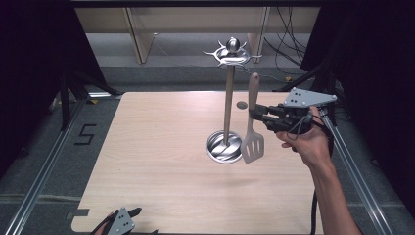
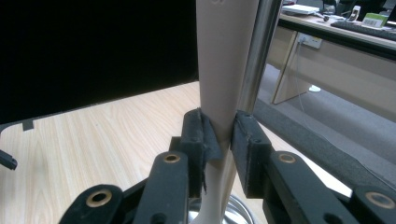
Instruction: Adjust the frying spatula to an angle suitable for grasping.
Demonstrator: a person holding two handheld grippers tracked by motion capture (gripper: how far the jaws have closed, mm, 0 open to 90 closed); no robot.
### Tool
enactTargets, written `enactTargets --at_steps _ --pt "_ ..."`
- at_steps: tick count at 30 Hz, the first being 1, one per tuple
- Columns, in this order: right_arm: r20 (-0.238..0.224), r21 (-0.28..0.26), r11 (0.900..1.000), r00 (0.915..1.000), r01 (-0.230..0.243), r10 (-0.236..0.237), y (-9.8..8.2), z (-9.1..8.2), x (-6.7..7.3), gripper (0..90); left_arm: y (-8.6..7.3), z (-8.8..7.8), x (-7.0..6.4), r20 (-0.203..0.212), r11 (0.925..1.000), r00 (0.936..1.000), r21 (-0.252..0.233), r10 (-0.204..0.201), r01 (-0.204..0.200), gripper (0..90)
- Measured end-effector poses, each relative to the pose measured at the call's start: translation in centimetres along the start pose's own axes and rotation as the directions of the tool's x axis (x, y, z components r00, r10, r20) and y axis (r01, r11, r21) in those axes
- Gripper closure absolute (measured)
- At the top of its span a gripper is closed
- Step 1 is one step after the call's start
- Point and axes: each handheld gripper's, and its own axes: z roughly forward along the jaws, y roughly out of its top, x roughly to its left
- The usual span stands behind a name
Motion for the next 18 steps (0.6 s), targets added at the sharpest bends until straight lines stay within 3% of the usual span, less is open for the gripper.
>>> enactTargets --at_steps 8,9,10,12,13,18 --pt "-0.008 0.01 1.0 1.0 0.004 -0.004 0.8 0.8 -0.4 76.2 0.0 0.1 0.0 -0.003 1.0 1.0 0.002 0.003 -0.003 15.8" --pt "-0.005 0.009 1.0 0.9999 -0.015 0.015 0.8 0.9 -0.3 76.2 0.0 0.1 0.0 0.0 1.0 1.0 0.005 0.006 -0.006 15.8" --pt "-0.013 0.016 1.0 0.9999 0.0 0.0 0.8 0.9 -0.5 76.2 0.0 0.1 0.0 -0.008 1.0 1.0 0.004 0.006 -0.006 15.8" --pt "-0.004 0.012 0.999 0.9996 -0.029 0.029 0.8 1.1 -0.5 76.2 0.0 0.2 -0.2 0.01 0.9996 0.9998 -0.02 -0.019 0.019 15.8" --pt "-0.017 0.011 1.0 0.9997 -0.02 0.02 0.8 1.2 -0.7 76.2 0.0 0.0 0.0 0.006 0.9999 1.0 0.01 0.005 -0.005 15.8" --pt "-0.017 0.03 0.999 0.9993 -0.032 0.032 1.1 1.5 -0.9 76.2 0.0 0.0 0.0 0.001 0.9996 0.9997 0.017 0.023 -0.023 15.8"
